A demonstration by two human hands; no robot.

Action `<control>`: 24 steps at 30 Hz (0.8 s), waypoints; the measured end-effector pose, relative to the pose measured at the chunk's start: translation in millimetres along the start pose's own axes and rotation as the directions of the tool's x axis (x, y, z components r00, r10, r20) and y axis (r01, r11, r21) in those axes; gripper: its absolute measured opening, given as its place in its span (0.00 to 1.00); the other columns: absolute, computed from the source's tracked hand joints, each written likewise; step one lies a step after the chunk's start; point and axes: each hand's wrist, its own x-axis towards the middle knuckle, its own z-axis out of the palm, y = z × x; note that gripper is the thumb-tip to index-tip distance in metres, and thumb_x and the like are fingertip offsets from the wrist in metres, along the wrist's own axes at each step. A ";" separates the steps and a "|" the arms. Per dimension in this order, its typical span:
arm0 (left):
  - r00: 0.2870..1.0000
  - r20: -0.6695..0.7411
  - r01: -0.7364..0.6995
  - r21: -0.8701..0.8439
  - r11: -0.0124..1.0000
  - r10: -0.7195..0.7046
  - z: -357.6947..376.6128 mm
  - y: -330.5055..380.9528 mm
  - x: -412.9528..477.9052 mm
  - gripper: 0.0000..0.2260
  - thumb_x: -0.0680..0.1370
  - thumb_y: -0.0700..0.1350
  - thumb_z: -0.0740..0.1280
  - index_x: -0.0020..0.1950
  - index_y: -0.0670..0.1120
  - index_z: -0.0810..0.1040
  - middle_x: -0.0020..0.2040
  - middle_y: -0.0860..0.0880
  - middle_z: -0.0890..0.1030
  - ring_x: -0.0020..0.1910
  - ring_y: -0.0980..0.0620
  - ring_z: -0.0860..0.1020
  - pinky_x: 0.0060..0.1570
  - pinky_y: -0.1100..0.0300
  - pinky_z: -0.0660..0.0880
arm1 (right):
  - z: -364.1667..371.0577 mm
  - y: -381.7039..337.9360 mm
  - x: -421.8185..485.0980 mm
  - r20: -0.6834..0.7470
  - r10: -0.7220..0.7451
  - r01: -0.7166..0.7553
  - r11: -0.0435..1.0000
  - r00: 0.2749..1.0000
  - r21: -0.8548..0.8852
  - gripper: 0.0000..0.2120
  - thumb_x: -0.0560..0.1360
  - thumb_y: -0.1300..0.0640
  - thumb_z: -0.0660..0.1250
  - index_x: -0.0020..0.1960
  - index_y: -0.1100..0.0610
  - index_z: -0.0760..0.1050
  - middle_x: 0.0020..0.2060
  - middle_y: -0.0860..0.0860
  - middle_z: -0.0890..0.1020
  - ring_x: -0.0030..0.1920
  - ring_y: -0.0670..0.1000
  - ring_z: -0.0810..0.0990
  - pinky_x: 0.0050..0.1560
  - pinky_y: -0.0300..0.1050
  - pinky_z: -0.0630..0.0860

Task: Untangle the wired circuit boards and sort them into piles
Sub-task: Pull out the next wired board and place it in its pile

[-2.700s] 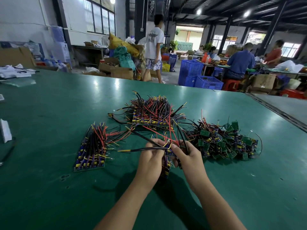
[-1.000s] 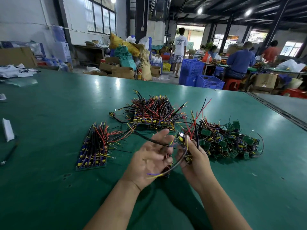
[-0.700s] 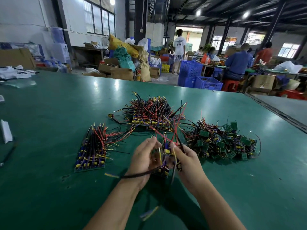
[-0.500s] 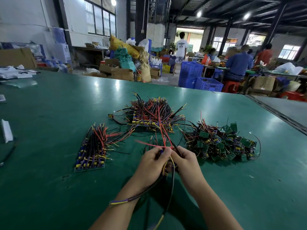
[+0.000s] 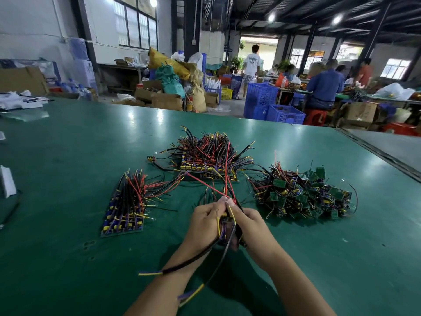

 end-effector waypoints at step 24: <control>0.994 0.063 0.097 -0.065 0.993 -0.093 5.0 6.2 -7.2 0.25 0.72 0.59 0.59 0.24 0.43 0.77 0.22 0.44 0.76 0.18 0.49 0.74 0.21 0.63 0.72 | 3.6 -10.9 -1.6 0.100 0.155 -0.183 0.880 0.983 0.439 0.24 0.71 0.42 0.63 0.26 0.59 0.68 0.17 0.53 0.64 0.16 0.50 0.63 0.19 0.37 0.64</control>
